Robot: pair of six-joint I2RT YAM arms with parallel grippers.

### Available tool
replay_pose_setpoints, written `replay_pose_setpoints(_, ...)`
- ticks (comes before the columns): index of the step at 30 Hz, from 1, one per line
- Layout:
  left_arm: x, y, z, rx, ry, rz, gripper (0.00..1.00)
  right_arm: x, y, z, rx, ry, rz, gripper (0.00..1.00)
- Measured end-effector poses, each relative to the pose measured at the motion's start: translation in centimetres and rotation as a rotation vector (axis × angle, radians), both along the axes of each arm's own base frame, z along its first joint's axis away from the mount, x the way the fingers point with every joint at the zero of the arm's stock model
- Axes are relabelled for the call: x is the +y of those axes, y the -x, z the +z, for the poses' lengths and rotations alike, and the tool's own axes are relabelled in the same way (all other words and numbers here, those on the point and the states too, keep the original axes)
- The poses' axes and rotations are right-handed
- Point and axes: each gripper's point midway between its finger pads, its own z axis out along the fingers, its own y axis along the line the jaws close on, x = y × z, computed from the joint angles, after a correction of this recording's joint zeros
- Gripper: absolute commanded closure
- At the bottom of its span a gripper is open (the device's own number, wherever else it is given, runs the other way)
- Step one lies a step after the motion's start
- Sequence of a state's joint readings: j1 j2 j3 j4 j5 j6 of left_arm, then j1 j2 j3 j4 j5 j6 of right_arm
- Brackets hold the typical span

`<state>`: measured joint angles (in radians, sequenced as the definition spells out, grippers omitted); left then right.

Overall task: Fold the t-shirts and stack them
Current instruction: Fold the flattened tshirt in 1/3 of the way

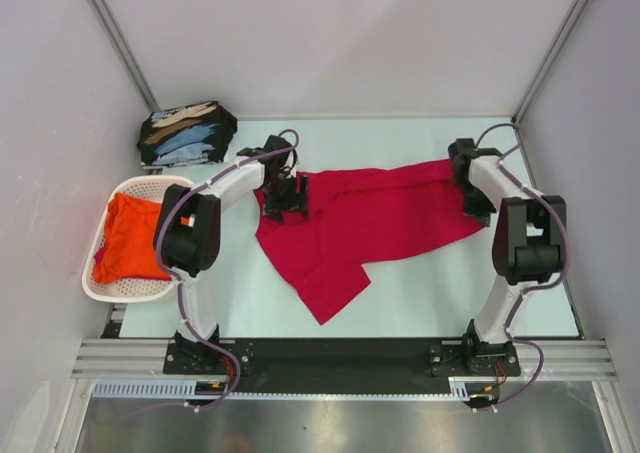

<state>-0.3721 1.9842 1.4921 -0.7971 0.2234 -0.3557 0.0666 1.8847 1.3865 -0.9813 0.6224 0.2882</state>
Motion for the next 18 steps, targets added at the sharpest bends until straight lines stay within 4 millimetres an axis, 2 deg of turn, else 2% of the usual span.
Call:
replay_pose_setpoints(5, -0.7, 0.6, 0.1, 0.008, 0.014, -0.035, 0.20, -1.8, 1.4, 2.0, -0.101, -0.026, -0.085, 1.00)
replay_pose_setpoints(9, -1.8, 2.0, 0.0, 0.033, 0.023, -0.093, 0.09, -2.8, 2.5, 0.8, -0.093, -0.069, -0.152, 1.00)
replay_pose_setpoints(11, -2.1, 2.9, -0.1, 0.049, 0.012, -0.127, 0.07, -2.9, 2.9, -0.2, -0.068, -0.089, -0.170, 0.90)
replay_pose_setpoints(12, -2.3, 3.5, -0.1, 0.056, 0.006, -0.149, 0.01, -2.6, 2.9, -0.8, -0.053, -0.107, -0.172, 0.87)
replay_pose_setpoints(14, -2.6, 4.8, -0.1, 0.064, -0.003, -0.185, 0.00, -2.1, 2.8, -1.6, -0.038, -0.141, -0.171, 0.80)
replay_pose_setpoints(16, -2.6, 6.7, 0.3, 0.073, -0.009, -0.212, 0.00, -1.4, 2.7, -2.0, -0.031, -0.177, -0.167, 0.55)
replay_pose_setpoints(18, -2.1, 9.2, 1.0, 0.072, -0.009, -0.230, 0.00, -0.8, 2.4, -2.0, -0.042, -0.210, -0.168, 0.54)
